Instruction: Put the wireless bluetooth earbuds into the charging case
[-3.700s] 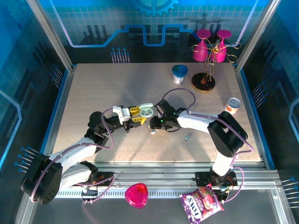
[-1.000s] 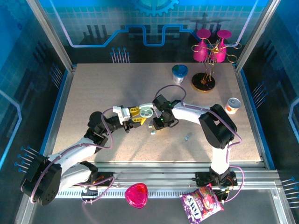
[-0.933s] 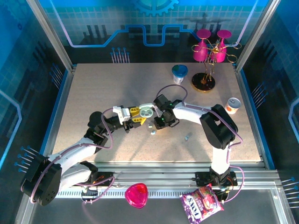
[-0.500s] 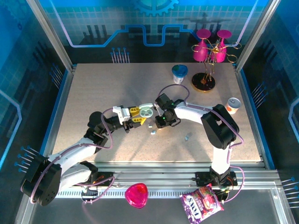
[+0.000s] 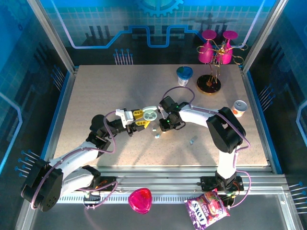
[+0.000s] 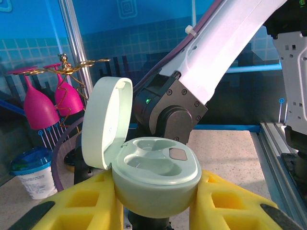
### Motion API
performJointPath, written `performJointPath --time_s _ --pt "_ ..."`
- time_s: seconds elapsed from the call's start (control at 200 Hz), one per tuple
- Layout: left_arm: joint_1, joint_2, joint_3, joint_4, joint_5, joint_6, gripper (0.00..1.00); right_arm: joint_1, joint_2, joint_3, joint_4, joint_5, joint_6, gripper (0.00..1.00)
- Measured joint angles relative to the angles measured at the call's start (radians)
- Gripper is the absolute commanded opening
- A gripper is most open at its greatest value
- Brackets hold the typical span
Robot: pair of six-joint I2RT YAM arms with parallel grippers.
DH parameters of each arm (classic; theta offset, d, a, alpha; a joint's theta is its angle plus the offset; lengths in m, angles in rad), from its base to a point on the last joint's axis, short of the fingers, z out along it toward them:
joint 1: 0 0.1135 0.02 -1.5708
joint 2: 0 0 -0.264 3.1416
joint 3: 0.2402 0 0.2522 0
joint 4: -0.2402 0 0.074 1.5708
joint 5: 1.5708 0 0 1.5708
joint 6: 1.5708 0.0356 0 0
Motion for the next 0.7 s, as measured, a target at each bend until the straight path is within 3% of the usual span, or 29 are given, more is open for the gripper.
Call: performJointPath --time_s 0.515,0.7 --pt "0.0 0.0 0.0 0.0 0.0 0.0 0.26 -0.005 0.0 -0.002 0.001 -0.01 -0.001 0.18" --pt "0.0 0.009 0.0 -0.003 -0.011 0.005 0.26 -0.005 -0.042 -0.018 -0.017 0.049 -0.006 0.18"
